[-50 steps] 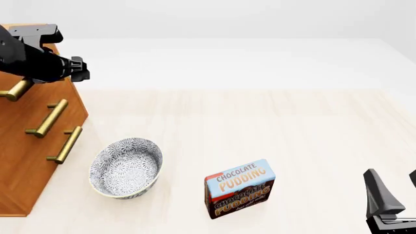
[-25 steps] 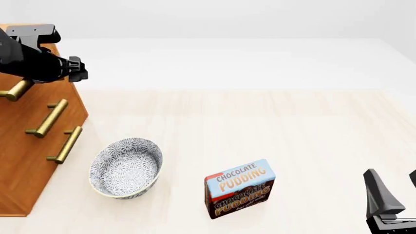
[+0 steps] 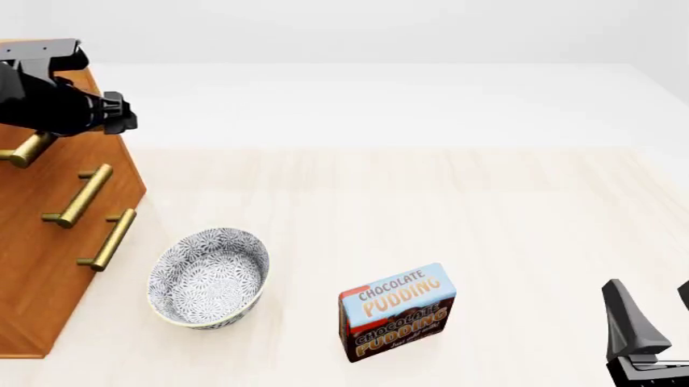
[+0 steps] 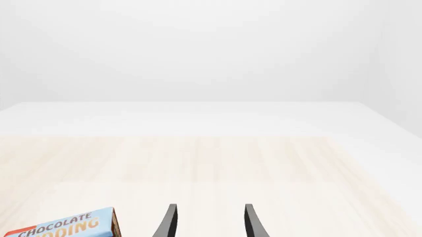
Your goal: Put the butter at the back in the top drawer of the cabinet and close it.
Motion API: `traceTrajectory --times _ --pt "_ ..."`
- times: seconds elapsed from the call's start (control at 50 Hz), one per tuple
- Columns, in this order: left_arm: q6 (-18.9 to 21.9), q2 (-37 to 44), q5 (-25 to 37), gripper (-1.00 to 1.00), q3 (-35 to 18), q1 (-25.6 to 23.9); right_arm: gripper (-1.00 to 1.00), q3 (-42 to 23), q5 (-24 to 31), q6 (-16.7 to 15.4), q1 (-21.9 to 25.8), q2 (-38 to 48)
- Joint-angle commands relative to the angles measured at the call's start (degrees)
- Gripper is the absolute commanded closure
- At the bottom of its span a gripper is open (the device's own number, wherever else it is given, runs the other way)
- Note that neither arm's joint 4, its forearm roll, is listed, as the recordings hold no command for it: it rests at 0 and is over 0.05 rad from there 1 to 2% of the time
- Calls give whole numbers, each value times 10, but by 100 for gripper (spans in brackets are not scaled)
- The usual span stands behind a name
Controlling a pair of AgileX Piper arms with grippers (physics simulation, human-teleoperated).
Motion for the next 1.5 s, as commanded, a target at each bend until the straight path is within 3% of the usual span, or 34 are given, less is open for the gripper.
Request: traceTrajectory --times 0.02,0.56,0.78,1.04,1.5 --pt "-72 23 -21 -100 25 138 -100 0 0 0 0 0" --pt "-68 -14 -16 -100 35 144 -100 0 0 0 0 0" --pt "-110 -86 9 -100 21 84 -100 0 0 0 0 0" --pt "-134 -155 34 -100 -5 29 -100 0 0 0 0 0" --pt "-155 -169 37 -100 -12 -35 -100 0 0 0 0 0"
